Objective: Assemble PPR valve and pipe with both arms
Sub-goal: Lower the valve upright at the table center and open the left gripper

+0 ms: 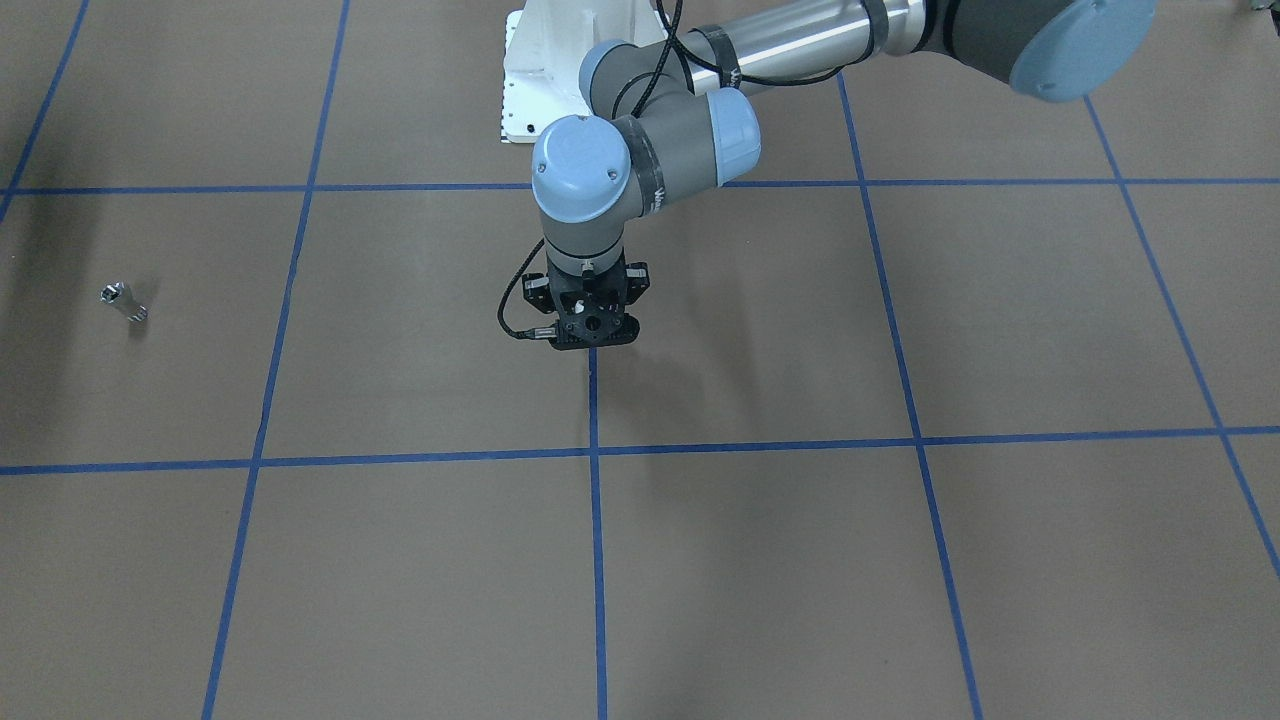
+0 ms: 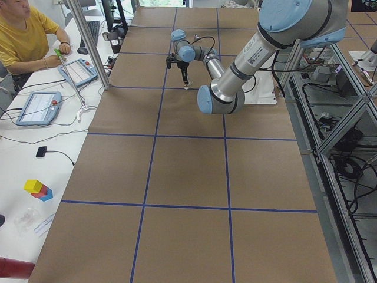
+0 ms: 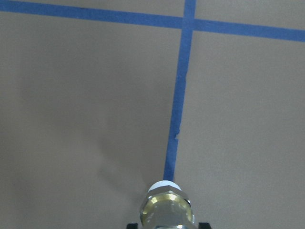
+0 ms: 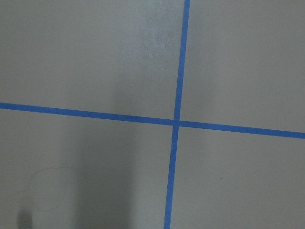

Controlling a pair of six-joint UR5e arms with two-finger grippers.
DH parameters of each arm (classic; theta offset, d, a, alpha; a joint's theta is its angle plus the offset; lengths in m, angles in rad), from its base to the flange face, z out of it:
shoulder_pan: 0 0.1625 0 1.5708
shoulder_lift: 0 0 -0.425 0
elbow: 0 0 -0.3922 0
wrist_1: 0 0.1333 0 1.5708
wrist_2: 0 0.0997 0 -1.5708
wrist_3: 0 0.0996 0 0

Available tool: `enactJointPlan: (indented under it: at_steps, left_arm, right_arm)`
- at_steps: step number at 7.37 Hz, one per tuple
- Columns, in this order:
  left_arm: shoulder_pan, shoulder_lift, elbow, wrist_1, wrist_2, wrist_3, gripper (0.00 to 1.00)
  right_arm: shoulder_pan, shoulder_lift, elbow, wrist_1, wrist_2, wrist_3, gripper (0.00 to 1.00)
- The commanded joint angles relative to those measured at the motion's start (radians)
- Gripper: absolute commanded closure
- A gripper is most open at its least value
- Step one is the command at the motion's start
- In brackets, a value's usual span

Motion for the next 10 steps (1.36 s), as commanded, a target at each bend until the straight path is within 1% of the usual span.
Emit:
enactJointPlan:
  at_steps: [1,2,3,4,5,6,7,8,9,10]
  left_arm:
    - [0.001,0.004,-0.002,-0.002,0.002,0.003,0.99]
    - [0.001,0.004,-0.002,-0.002,0.002,0.003,0.96]
    - [0.001,0.004,-0.002,-0.002,0.002,0.003,0.85]
    - [0.001,0.005,-0.003,-0.002,0.012,0.006,0.53]
    - [0.001,0.011,-0.008,-0.005,0.046,0.006,0.07]
    - [0.001,0.011,-0.009,-0.005,0.051,0.006,0.01]
    - [0.001,0.011,-0.009,-0.006,0.051,0.007,0.01]
    - [-0.001,0.017,-0.034,-0.006,0.051,0.007,0.01]
    - [-0.003,0.046,-0.105,-0.003,0.048,0.009,0.01]
    - [-0.007,0.109,-0.228,0.004,0.045,0.009,0.01]
  right_arm:
    - [0.0,0.0,-0.002,0.0,0.0,0.0,0.0]
    - [0.0,0.0,-0.002,0.0,0.0,0.0,0.0]
    - [0.0,0.0,-0.002,0.0,0.0,0.0,0.0]
    - [0.0,0.0,-0.002,0.0,0.0,0.0,0.0]
    - [0.0,0.0,-0.003,0.0,0.0,0.0,0.0]
    - [0.0,0.0,-0.003,0.0,0.0,0.0,0.0]
    - [0.0,0.0,-0.003,0.0,0.0,0.0,0.0]
    - [0.0,0.0,-0.003,0.0,0.0,0.0,0.0]
    - [0.0,0.002,-0.005,0.0,0.0,0.0,0.0]
    - [0.0,0.002,-0.003,0.0,0.0,0.0,0.0]
